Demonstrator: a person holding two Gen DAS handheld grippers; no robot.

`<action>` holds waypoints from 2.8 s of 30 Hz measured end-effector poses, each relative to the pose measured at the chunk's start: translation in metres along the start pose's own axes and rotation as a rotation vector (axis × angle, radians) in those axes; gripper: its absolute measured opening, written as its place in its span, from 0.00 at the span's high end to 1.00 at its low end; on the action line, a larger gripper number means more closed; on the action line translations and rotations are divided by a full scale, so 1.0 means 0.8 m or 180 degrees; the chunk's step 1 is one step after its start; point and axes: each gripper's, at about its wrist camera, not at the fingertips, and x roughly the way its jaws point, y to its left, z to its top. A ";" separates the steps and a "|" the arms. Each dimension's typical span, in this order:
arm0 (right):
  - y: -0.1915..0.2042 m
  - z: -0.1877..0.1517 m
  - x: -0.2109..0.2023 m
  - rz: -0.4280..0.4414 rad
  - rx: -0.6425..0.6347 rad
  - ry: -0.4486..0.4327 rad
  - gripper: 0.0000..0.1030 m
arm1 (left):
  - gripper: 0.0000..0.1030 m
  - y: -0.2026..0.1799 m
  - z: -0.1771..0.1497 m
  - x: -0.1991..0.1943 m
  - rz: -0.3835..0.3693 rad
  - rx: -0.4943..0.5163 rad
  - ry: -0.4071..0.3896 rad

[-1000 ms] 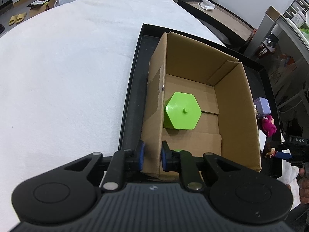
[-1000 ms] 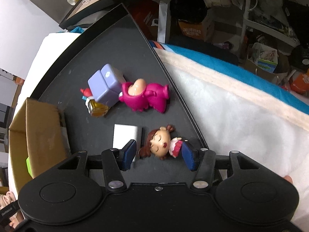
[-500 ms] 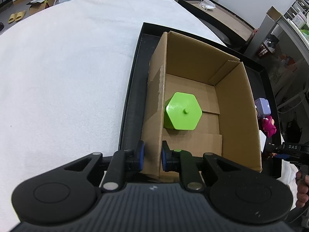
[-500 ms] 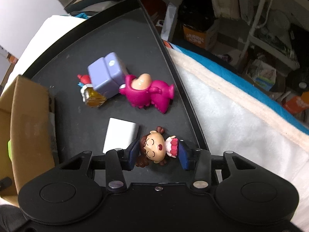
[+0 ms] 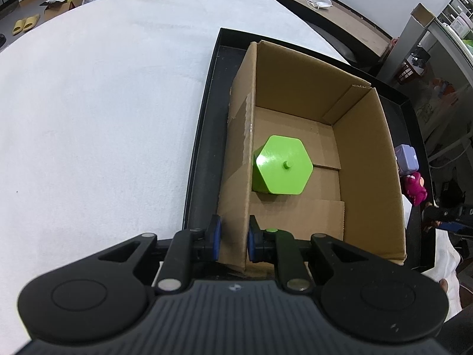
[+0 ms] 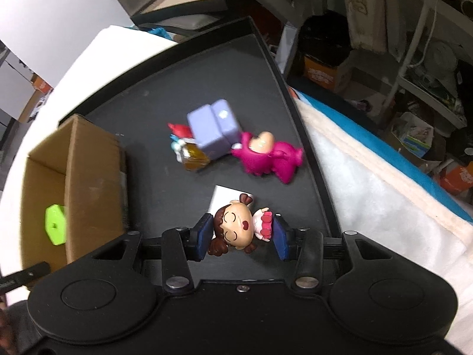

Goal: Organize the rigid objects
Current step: 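Carry the doll figurine over the box with the right gripper, then release the doll figurine into the box by opening the right gripper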

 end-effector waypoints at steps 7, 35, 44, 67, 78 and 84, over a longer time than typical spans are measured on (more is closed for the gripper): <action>0.031 0.011 -0.016 0.0008 -0.0099 -0.0087 0.59 | 0.84 0.004 -0.001 0.001 -0.0051 -0.0021 0.0003; 0.177 0.039 -0.042 0.0248 -0.0587 -0.0302 0.59 | 0.83 0.020 -0.002 0.001 -0.0222 -0.0072 -0.0009; 0.228 0.036 -0.034 0.0319 -0.0797 -0.0274 0.59 | 0.83 0.020 -0.002 0.002 -0.0244 -0.0078 -0.0013; 0.310 0.007 0.025 0.0365 -0.1114 -0.0058 0.58 | 0.82 0.025 -0.004 0.001 -0.0312 -0.0062 -0.0032; 0.313 0.008 0.018 0.0494 -0.1079 -0.0172 0.56 | 0.82 0.026 -0.006 0.001 -0.0321 -0.0047 -0.0047; 0.294 0.007 0.002 0.0469 -0.1097 -0.0188 0.52 | 0.82 0.025 -0.006 0.001 -0.0316 -0.0040 -0.0044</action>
